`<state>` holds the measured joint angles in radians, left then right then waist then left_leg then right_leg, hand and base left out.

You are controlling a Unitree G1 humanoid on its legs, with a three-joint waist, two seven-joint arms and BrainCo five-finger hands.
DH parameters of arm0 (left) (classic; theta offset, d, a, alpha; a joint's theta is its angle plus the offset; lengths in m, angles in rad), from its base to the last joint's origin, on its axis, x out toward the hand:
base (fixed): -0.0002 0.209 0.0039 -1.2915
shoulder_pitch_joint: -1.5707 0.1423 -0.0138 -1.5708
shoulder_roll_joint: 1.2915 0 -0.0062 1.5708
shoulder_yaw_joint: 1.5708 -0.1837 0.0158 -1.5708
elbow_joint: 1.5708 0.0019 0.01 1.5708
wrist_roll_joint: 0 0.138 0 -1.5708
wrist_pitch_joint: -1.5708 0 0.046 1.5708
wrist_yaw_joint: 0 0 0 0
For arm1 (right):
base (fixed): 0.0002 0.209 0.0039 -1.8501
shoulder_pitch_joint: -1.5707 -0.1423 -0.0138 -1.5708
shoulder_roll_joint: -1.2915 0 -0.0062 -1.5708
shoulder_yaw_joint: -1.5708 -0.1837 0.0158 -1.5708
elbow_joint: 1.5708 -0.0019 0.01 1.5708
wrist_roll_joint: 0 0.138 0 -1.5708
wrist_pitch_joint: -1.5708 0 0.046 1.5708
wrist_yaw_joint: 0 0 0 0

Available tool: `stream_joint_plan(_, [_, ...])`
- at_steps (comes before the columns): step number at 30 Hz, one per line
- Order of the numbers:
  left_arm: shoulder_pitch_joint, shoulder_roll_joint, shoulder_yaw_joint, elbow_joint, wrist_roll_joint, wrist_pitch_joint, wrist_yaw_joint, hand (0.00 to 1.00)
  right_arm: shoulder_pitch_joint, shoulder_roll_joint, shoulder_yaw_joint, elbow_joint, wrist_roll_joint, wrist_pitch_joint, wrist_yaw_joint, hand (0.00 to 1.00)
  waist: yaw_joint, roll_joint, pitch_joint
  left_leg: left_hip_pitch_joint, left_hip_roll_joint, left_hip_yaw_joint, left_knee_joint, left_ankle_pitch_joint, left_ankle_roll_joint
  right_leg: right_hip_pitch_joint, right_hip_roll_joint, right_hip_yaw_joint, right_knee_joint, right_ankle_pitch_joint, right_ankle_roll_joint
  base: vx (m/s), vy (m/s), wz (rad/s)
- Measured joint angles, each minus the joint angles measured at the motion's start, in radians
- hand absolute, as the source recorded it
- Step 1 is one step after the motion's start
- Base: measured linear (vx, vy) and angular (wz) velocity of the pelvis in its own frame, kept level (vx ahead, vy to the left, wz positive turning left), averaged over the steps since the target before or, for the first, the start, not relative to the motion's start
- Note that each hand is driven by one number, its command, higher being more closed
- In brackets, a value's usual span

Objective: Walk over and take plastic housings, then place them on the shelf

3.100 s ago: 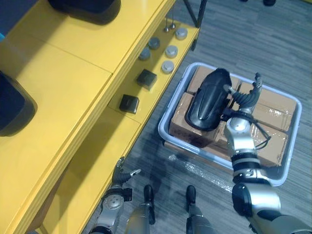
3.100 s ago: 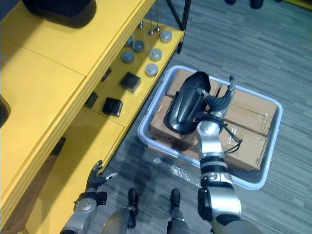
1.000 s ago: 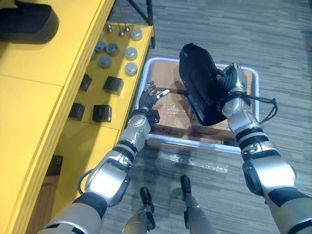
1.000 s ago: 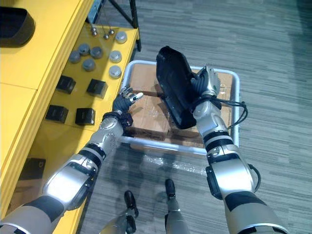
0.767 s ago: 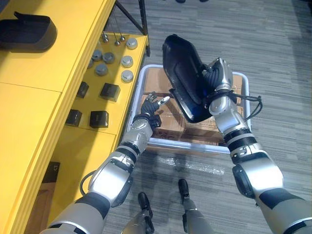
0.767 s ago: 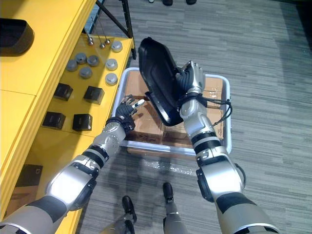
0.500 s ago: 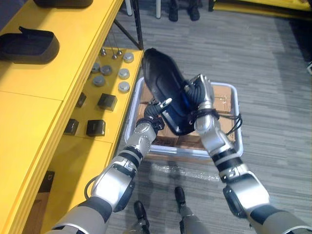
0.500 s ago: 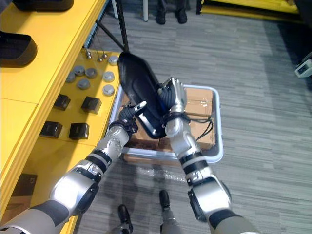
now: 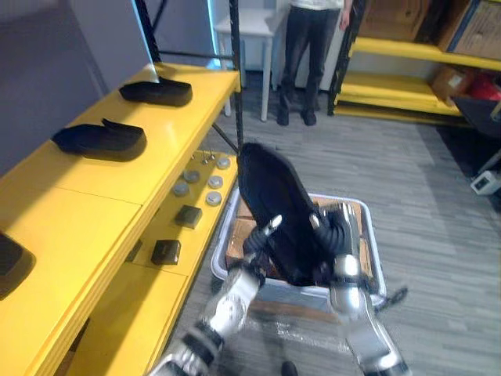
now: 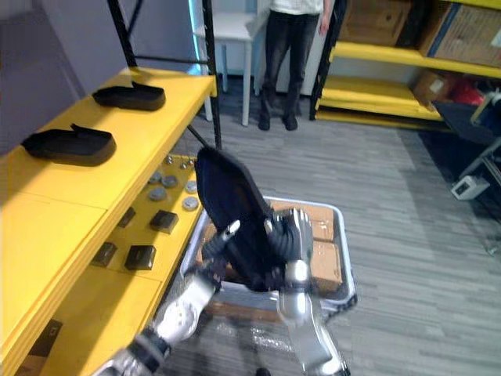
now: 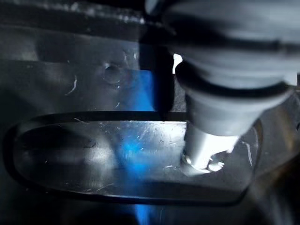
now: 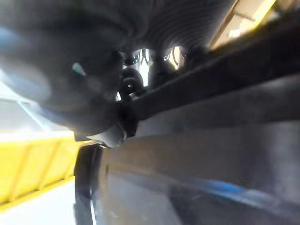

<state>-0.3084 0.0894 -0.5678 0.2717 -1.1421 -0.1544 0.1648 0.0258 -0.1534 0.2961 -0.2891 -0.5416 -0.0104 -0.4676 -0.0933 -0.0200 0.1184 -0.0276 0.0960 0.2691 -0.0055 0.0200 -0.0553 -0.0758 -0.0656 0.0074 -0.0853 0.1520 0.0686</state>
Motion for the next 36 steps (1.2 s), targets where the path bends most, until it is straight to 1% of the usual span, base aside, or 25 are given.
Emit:
stream_joint_plan(4, [0.155, 0.034, -0.04, -0.072, 0.041, 0.018, 0.001, 1.0, 0.243, -0.006, 0.042, -0.086, 0.022, -0.057, 0.003, 1.0, -0.002, 0.0, -0.034, 0.012, -0.007, -0.021, -0.018, 0.004, -0.007, 0.015, -0.006, -0.026, 0.0, -0.014, 0.001, -0.01, 0.019, 0.15])
stream_joint_plan(6, [0.215, 0.053, -0.039, -0.113, 0.074, 0.031, 0.001, 1.0, 0.298, -0.006, 0.052, -0.089, 0.044, -0.083, 0.014, 1.0, -0.001, 0.001, -0.049, 0.016, -0.008, -0.024, -0.019, 0.004, -0.007, 0.02, -0.007, -0.028, 0.0, -0.021, 0.005, 0.0, 0.01, 0.05])
stream_joint_plan(9, [0.285, 0.066, -0.025, -0.152, 0.126, 0.043, 0.0, 1.0, 0.336, -0.006, 0.059, -0.081, 0.066, -0.099, 0.04, 1.0, 0.003, 0.001, -0.07, 0.019, -0.008, -0.027, -0.019, 0.003, -0.007, 0.025, -0.008, -0.034, 0.0, -0.023, 0.004, 0.0, 0.009, 0.05])
stream_joint_plan(12, [0.35, 0.066, 0.023, -0.2, 0.197, 0.054, 0.0, 1.0, 0.339, -0.006, 0.062, -0.049, 0.088, -0.134, 0.075, 1.0, 0.013, 0.002, -0.074, 0.024, -0.009, -0.04, -0.018, 0.004, -0.007, 0.037, -0.009, -0.047, 0.0, -0.025, 0.004, 0.0, 0.007, 0.12])
stream_joint_plan(15, [0.432, 0.064, 0.098, -0.287, 0.298, 0.06, 0.0, 1.0, 0.322, -0.008, 0.085, -0.031, 0.11, -0.17, 0.108, 1.0, 0.029, 0.004, -0.076, 0.024, -0.01, -0.069, -0.014, 0.004, -0.007, 0.056, -0.011, -0.077, 0.0, -0.031, 0.002, 0.01, -0.003, 0.3])
stream_joint_plan(16, [0.466, 0.062, 0.138, -0.331, 0.363, 0.06, 0.001, 1.0, 0.311, -0.008, 0.099, -0.016, 0.13, -0.19, 0.117, 1.0, 0.033, 0.004, -0.076, 0.022, -0.011, -0.096, -0.007, 0.004, -0.008, 0.071, -0.014, -0.104, 0.0, -0.036, -0.003, 0.02, -0.007, 0.59])
stream_joint_plan(17, [0.499, 0.062, 0.172, -0.372, 0.415, 0.06, 0.001, 1.0, 0.289, -0.007, 0.116, 0.003, 0.145, -0.208, 0.126, 1.0, 0.047, 0.005, -0.077, 0.021, -0.012, -0.121, 0.003, 0.003, -0.009, 0.087, -0.016, -0.131, 0.001, -0.04, -0.006, 0.02, -0.007, 0.65])
stream_joint_plan(18, [0.513, 0.061, 0.191, -0.391, 0.436, 0.06, 0.002, 1.0, 0.277, -0.006, 0.125, 0.009, 0.153, -0.209, 0.13, 1.0, 0.055, 0.007, -0.077, 0.016, -0.013, -0.138, 0.01, 0.002, -0.01, 0.096, -0.017, -0.147, 0.001, -0.044, -0.005, 0.01, -0.008, 0.8])
stream_joint_plan(20, [0.574, 0.05, 0.263, -0.485, 0.544, 0.048, 0.013, 1.0, 0.199, -0.003, 0.176, 0.057, 0.198, -0.234, 0.139, 1.0, 0.087, 0.011, -0.077, -0.023, -0.023, -0.232, 0.053, -0.002, -0.014, 0.129, -0.024, -0.241, 0.001, -0.061, -0.005, 0.0, -0.015, 1.14])
stream_joint_plan(21, [0.58, 0.045, 0.281, -0.503, 0.571, 0.043, 0.019, 1.0, 0.175, 0.001, 0.186, 0.074, 0.208, -0.241, 0.139, 1.0, 0.096, 0.014, -0.076, -0.041, -0.028, -0.26, 0.069, -0.003, -0.016, 0.14, -0.026, -0.275, 0.001, -0.067, -0.006, -0.01, -0.023, 1.48])
stream_joint_plan(22, [0.584, 0.038, 0.312, -0.531, 0.621, 0.041, 0.031, 1.0, 0.124, 0.001, 0.198, 0.11, 0.232, -0.25, 0.141, 1.0, 0.124, 0.019, -0.075, -0.068, -0.036, -0.302, 0.096, -0.01, -0.015, 0.159, -0.029, -0.339, 0.001, -0.078, -0.003, -0.02, -0.017, 1.28])
stream_joint_plan(23, [0.585, 0.034, 0.329, -0.544, 0.649, 0.035, 0.039, 1.0, 0.093, 0.003, 0.204, 0.128, 0.24, -0.253, 0.147, 1.0, 0.136, 0.023, -0.073, -0.085, -0.034, -0.293, 0.108, -0.021, -0.008, 0.169, -0.032, -0.376, 0.002, -0.082, -0.003, -0.04, -0.041, 1.85])
stream_joint_plan(24, [0.585, 0.02, 0.357, -0.571, 0.704, 0.021, 0.062, 1.0, 0.04, 0.003, 0.217, 0.153, 0.243, -0.253, 0.15, 1.0, 0.142, 0.032, -0.07, -0.118, -0.006, -0.221, 0.144, -0.031, -0.002, 0.193, -0.037, -0.464, 0.002, -0.097, 0.001, -0.03, -0.042, 1.93])
stream_joint_plan(25, [0.582, 0.007, 0.372, -0.589, 0.747, -0.001, 0.077, 1.0, -0.005, 0.003, 0.219, 0.174, 0.244, -0.257, 0.155, 1.0, 0.161, 0.041, -0.065, -0.135, 0.044, -0.081, 0.181, -0.032, 0.005, 0.212, -0.047, -0.531, 0.008, -0.114, 0.005, 0.0, -0.034, 1.93])
stream_joint_plan(26, [0.582, 0.001, 0.381, -0.593, 0.763, -0.009, 0.085, 1.0, -0.026, 0.003, 0.222, 0.187, 0.244, -0.264, 0.157, 1.0, 0.173, 0.046, -0.067, -0.141, 0.072, 0.005, 0.204, -0.039, 0.016, 0.222, -0.052, -0.559, 0.009, -0.126, 0.008, 0.08, 0.019, 1.83])
stream_joint_plan(27, [0.581, -0.008, 0.391, -0.612, 0.795, -0.027, 0.105, 1.0, -0.065, 0.004, 0.227, 0.193, 0.244, -0.267, 0.158, 1.0, 0.185, 0.055, -0.073, -0.145, 0.146, 0.221, 0.261, -0.054, 0.043, 0.244, -0.071, -0.631, 0.018, -0.153, 0.043, 0.17, 0.074, 1.52])
stream_joint_plan(28, [0.581, -0.015, 0.396, -0.631, 0.816, -0.035, 0.116, 1.0, -0.083, 0.005, 0.227, 0.191, 0.244, -0.269, 0.158, 1.0, 0.187, 0.06, -0.078, -0.144, 0.175, 0.316, 0.283, -0.046, 0.056, 0.248, -0.083, -0.669, 0.035, -0.166, 0.059, 0.21, 0.097, 1.51])
stream_joint_plan(29, [0.581, -0.02, 0.403, -0.646, 0.827, -0.036, 0.119, 1.0, -0.092, 0.008, 0.227, 0.188, 0.244, -0.27, 0.158, 1.0, 0.187, 0.063, -0.081, -0.145, 0.182, 0.356, 0.29, -0.034, 0.066, 0.25, -0.094, -0.692, 0.046, -0.174, 0.07, 0.26, 0.155, 0.99])
stream_joint_plan(30, [0.582, -0.022, 0.417, -0.673, 0.849, -0.038, 0.125, 1.0, -0.109, 0.025, 0.228, 0.187, 0.244, -0.272, 0.162, 1.0, 0.202, 0.056, -0.079, -0.151, 0.147, 0.351, 0.284, -0.034, 0.061, 0.248, -0.126, -0.713, 0.075, -0.176, 0.073, 0.28, 0.218, 0.79])
stream_joint_plan(31, [0.581, -0.021, 0.428, -0.69, 0.864, -0.038, 0.131, 1.0, -0.113, 0.049, 0.227, 0.185, 0.245, -0.271, 0.171, 1.0, 0.208, 0.053, -0.08, -0.155, 0.108, 0.331, 0.278, -0.054, 0.069, 0.248, -0.173, -0.738, 0.136, -0.191, 0.088, 0.36, 0.307, 0.83])
stream_joint_plan(32, [0.579, -0.031, 0.427, -0.692, 0.893, -0.039, 0.136, 1.0, -0.108, 0.058, 0.22, 0.185, 0.247, -0.271, 0.173, 1.0, 0.205, 0.059, -0.084, -0.153, 0.08, 0.305, 0.266, -0.065, 0.083, 0.228, -0.226, -0.755, 0.246, -0.204, 0.094, 0.31, 0.3, 0.75])
stream_joint_plan(33, [0.579, -0.04, 0.425, -0.692, 0.91, -0.039, 0.138, 1.0, -0.106, 0.055, 0.216, 0.185, 0.252, -0.27, 0.176, 1.0, 0.201, 0.063, -0.087, -0.143, 0.067, 0.291, 0.252, -0.063, 0.086, 0.204, -0.267, -0.758, 0.346, -0.213, 0.08, 0.3, 0.336, 0.98])
stream_joint_plan(34, [0.577, -0.044, 0.426, -0.696, 0.938, -0.04, 0.145, 1.0, -0.109, 0.058, 0.215, 0.185, 0.262, -0.269, 0.19, 1.0, 0.188, 0.058, -0.079, -0.098, 0.021, 0.249, 0.207, -0.061, 0.095, 0.133, -0.386, -0.728, 0.637, -0.19, 0.039, 0.26, 0.361, 0.99])
stream_joint_plan(35, [0.572, -0.035, 0.43, -0.698, 0.948, -0.041, 0.153, 1.0, -0.108, 0.074, 0.213, 0.187, 0.262, -0.266, 0.196, 1.0, 0.175, 0.051, -0.065, -0.067, 0.003, 0.22, 0.181, -0.06, 0.1, 0.081, -0.422, -0.636, 0.787, -0.165, -0.017, 0.23, 0.319, 1.02])
stream_joint_plan(36, [0.57, -0.026, 0.431, -0.698, 0.957, -0.044, 0.161, 1.0, -0.108, 0.083, 0.213, 0.193, 0.265, -0.264, 0.199, 1.0, 0.165, 0.048, -0.061, -0.053, -0.004, 0.195, 0.168, -0.06, 0.101, 0.041, -0.414, -0.558, 0.866, -0.191, -0.025, 0.21, 0.182, 1.08])
